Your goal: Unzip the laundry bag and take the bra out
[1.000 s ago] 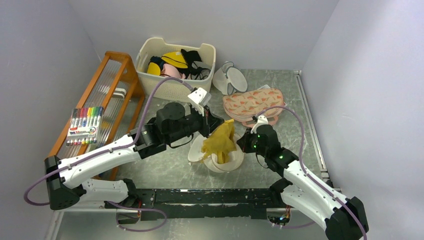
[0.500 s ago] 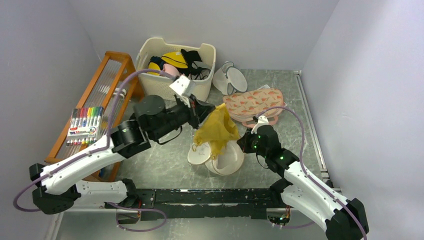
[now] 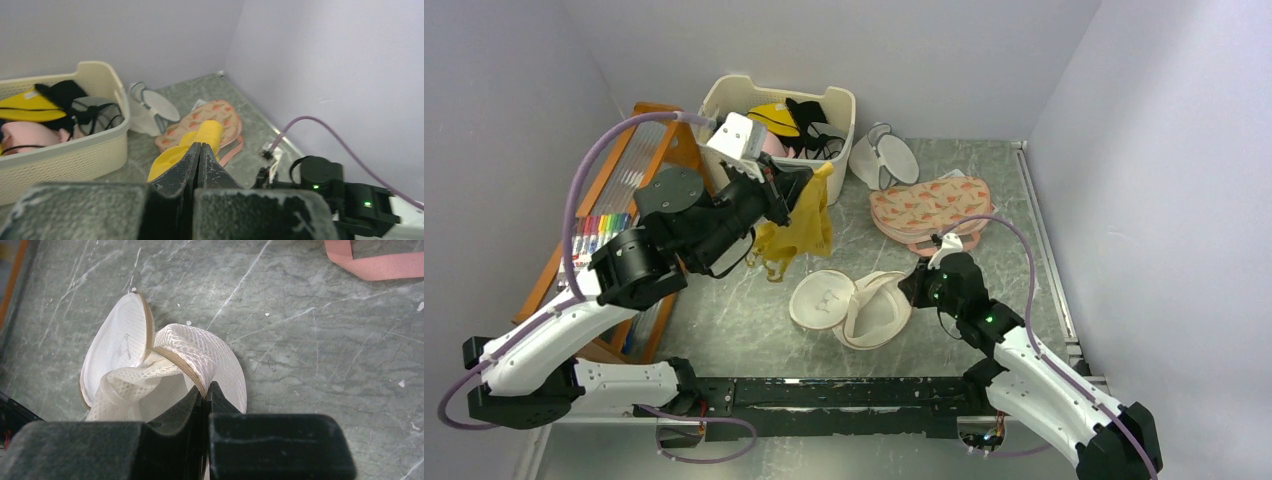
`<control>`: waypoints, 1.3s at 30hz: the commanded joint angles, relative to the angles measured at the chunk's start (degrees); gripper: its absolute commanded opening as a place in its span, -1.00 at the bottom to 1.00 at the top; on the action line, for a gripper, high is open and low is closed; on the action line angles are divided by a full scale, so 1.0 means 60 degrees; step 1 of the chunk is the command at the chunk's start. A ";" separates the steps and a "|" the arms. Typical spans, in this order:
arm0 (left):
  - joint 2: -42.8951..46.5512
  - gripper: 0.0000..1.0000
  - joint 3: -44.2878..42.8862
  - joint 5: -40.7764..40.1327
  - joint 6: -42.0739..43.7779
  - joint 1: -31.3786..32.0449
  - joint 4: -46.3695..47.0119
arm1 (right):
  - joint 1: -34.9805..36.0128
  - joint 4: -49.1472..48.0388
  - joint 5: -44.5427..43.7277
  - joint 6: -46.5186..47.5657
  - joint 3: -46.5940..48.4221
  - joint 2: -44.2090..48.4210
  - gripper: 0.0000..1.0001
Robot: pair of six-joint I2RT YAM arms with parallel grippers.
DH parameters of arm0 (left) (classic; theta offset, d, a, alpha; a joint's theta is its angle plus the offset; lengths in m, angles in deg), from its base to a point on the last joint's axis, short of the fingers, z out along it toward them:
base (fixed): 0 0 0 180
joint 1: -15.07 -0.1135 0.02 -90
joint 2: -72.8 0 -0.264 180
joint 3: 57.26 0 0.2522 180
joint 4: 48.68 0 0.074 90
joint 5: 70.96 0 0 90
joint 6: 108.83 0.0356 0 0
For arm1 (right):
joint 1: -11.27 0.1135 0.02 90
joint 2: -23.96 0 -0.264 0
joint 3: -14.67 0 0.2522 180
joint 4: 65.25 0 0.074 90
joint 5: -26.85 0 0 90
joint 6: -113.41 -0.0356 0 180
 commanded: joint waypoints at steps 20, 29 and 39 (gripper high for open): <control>-0.4128 -0.86 -0.3262 0.1970 0.0944 -0.3939 0.0548 | 0.0029 -0.0240 -0.0045 0.0102 -0.0110 0.0262 -0.95; -0.6440 -0.86 -0.6724 0.2895 0.1194 -0.5827 0.0289 | 0.0029 -0.0260 -0.0086 0.0114 -0.0088 0.0183 -0.95; -0.7785 -0.86 -0.7979 0.1953 0.2731 -0.6938 0.1025 | 0.0029 -0.0245 -0.0103 0.0109 -0.0075 0.0180 -0.95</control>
